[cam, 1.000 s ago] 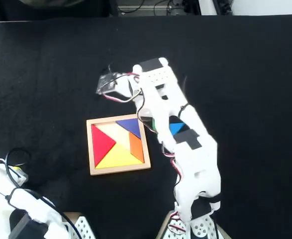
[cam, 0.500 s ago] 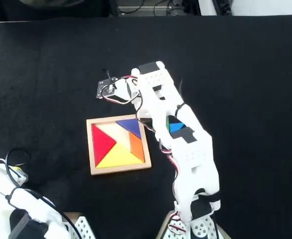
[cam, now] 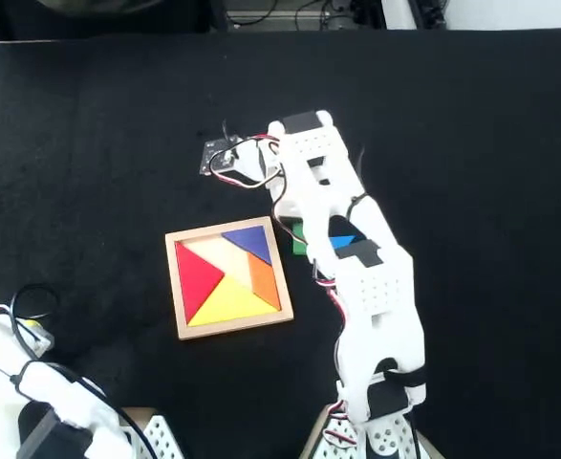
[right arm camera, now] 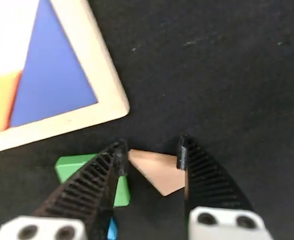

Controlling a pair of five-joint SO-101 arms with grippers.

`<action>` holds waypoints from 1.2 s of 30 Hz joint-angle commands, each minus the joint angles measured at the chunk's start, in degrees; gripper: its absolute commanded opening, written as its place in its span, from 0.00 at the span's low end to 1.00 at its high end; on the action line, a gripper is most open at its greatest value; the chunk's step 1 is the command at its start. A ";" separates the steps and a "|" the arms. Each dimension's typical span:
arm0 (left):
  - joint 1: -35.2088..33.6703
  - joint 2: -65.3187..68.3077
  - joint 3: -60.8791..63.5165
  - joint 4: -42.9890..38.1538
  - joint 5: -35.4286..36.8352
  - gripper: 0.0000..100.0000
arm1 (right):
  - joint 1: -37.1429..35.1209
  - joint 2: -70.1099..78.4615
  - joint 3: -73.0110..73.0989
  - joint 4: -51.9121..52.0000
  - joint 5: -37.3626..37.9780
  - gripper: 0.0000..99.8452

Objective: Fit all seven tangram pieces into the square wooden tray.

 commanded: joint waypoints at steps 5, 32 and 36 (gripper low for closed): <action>0.66 -1.14 -0.40 -0.53 0.00 0.20 | 2.02 -0.48 -3.03 0.26 1.76 0.18; 0.66 -1.14 -0.40 -0.53 -0.09 0.20 | 8.26 -0.57 -13.23 7.91 -2.90 0.16; 0.66 -1.14 -0.40 -0.53 -0.18 0.20 | 7.47 -0.40 -12.70 8.53 -0.09 0.24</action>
